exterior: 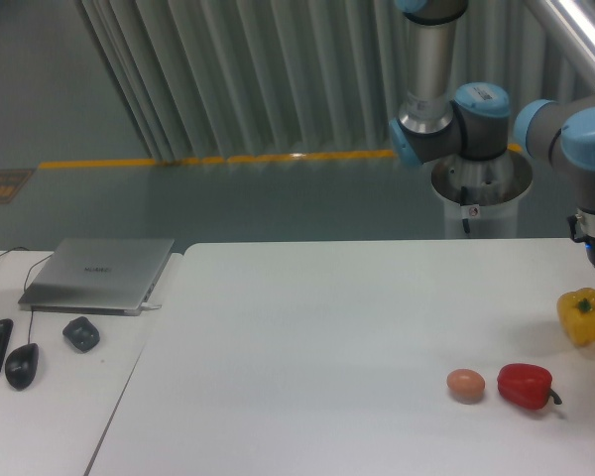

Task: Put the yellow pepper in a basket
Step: 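Lower the gripper down onto the yellow bell pepper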

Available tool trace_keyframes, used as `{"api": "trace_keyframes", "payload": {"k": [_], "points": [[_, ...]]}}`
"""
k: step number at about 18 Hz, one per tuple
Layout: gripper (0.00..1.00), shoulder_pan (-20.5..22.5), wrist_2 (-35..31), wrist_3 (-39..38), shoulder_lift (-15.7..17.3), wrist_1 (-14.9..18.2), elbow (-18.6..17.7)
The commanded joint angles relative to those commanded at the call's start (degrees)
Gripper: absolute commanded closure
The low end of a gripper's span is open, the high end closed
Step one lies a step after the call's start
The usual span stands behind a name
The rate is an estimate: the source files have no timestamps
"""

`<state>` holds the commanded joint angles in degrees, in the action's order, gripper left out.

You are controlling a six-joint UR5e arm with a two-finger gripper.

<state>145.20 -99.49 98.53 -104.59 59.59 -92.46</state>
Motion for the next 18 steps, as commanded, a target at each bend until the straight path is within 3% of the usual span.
{"api": "trace_keyframes", "payload": {"k": [5, 7, 10, 12, 18], "points": [[0.0, -0.62, 0.87, -3.59, 0.09, 2.63, 0.0], [0.0, -0.88, 4.72, -7.1, 0.09, 2.9, -0.35], [0.0, -0.35, 6.42, -8.17, 1.66, 2.55, -3.68], [0.0, -0.53, 6.15, -8.52, 2.72, 3.16, -4.04], [0.0, -0.97, 6.15, -10.72, 3.69, 12.21, -4.22]]}}
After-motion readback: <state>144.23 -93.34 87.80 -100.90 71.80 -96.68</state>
